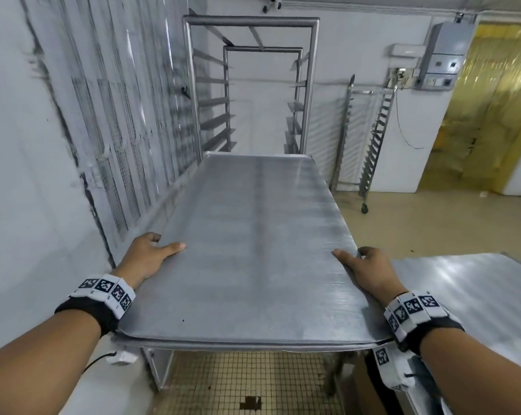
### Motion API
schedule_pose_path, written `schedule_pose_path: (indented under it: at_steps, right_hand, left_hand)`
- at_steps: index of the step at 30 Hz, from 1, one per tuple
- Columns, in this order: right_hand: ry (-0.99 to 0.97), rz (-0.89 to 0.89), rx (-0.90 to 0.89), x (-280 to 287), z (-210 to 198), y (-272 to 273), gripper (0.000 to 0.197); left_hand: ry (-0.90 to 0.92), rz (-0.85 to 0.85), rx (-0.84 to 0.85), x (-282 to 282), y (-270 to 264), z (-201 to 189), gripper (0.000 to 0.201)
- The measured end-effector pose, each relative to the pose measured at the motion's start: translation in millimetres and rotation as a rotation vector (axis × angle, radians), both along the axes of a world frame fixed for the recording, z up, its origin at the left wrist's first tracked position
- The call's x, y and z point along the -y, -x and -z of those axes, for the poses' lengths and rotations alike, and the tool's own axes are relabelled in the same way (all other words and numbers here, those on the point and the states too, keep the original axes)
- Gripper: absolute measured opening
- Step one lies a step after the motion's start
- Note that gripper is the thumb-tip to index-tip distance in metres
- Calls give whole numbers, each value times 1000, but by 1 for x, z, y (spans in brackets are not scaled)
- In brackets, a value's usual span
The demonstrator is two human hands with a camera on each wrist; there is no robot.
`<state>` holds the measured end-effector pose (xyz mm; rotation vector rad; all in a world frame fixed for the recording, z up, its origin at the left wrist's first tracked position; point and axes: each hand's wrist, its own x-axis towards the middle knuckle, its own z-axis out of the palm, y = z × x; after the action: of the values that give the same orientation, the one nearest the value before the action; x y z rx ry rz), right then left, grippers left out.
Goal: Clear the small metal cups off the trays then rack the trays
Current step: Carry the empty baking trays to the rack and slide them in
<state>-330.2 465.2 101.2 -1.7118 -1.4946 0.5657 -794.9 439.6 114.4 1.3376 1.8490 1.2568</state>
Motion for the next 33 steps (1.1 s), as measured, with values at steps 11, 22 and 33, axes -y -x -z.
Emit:
schedule_pose_path:
  at_steps: [11,22,33]
  right_hand:
    - [-27,-5,-33,-90,-12,62,60]
    - [-30,-41,-60,-200,-15,64,50]
    - [38,-106,-49,-309,-6,47,46]
  left_hand:
    - [47,21,-11,-103,57,-15,58]
    - [67,23,9,-205,57,-12,57]
    - [91,-38,43,-305,58,24,97]
